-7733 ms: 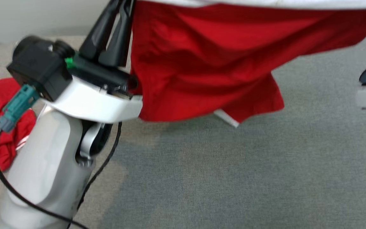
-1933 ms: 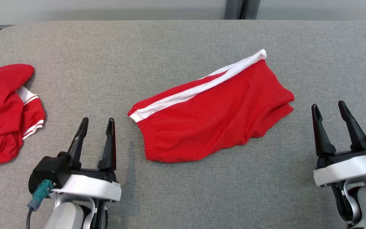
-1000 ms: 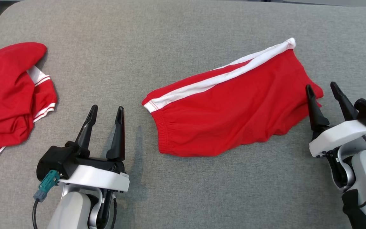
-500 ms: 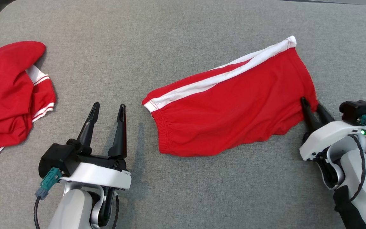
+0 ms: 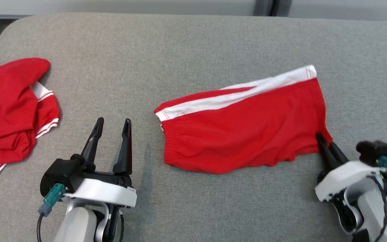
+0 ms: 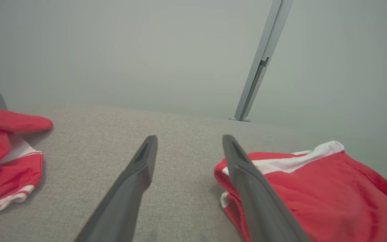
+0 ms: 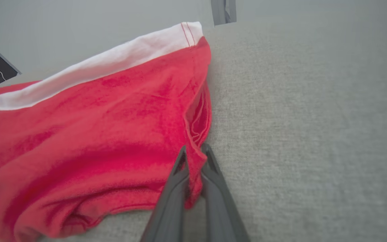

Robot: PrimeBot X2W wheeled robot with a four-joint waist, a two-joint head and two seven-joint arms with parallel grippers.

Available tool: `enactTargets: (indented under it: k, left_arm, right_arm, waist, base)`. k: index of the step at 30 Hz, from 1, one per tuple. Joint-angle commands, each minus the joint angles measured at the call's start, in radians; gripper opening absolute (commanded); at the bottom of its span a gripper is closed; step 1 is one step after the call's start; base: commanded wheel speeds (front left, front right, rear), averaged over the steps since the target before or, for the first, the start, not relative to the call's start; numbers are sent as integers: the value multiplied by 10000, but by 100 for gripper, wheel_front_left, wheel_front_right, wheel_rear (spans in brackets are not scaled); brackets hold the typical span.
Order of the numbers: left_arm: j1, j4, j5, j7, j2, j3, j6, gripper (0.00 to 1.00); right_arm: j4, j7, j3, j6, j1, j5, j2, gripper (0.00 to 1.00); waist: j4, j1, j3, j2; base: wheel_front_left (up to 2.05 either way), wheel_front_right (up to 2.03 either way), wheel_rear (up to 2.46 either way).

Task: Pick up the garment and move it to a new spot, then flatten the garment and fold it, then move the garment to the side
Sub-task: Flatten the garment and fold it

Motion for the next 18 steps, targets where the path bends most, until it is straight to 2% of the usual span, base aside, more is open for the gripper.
enactTargets:
  k: [1, 6, 10, 18]
  left_arm:
    - [109, -16, -17, -19, 35, 44, 25, 100]
    - [511, 16, -19, -19, 39, 91, 45, 100]
    - [867, 19, -54, -4, 59, 53, 56, 100]
    - [980, -95, -71, 139, 138, -71, 120, 100]
  right_arm:
    - [-3, -38, -149, -6, 659, 120, -98, 0]
    - [-472, -130, -710, -6, 1726, 187, -25, 0]
    - [-947, -186, -1373, -6, 2699, 212, 271, 0]
    - [-1509, 48, -2205, -6, 3334, -36, 587, 0]
  waist:
    - [-65, 0, -214, 0]
    - [-235, 0, -647, 0]
    - [-388, 0, -934, 0]
    - [-526, 0, -1100, 0]
  base:
    - [0, 0, 0]
    - [0, 0, 0]
    - [0, 0, 0]
    - [0, 0, 0]
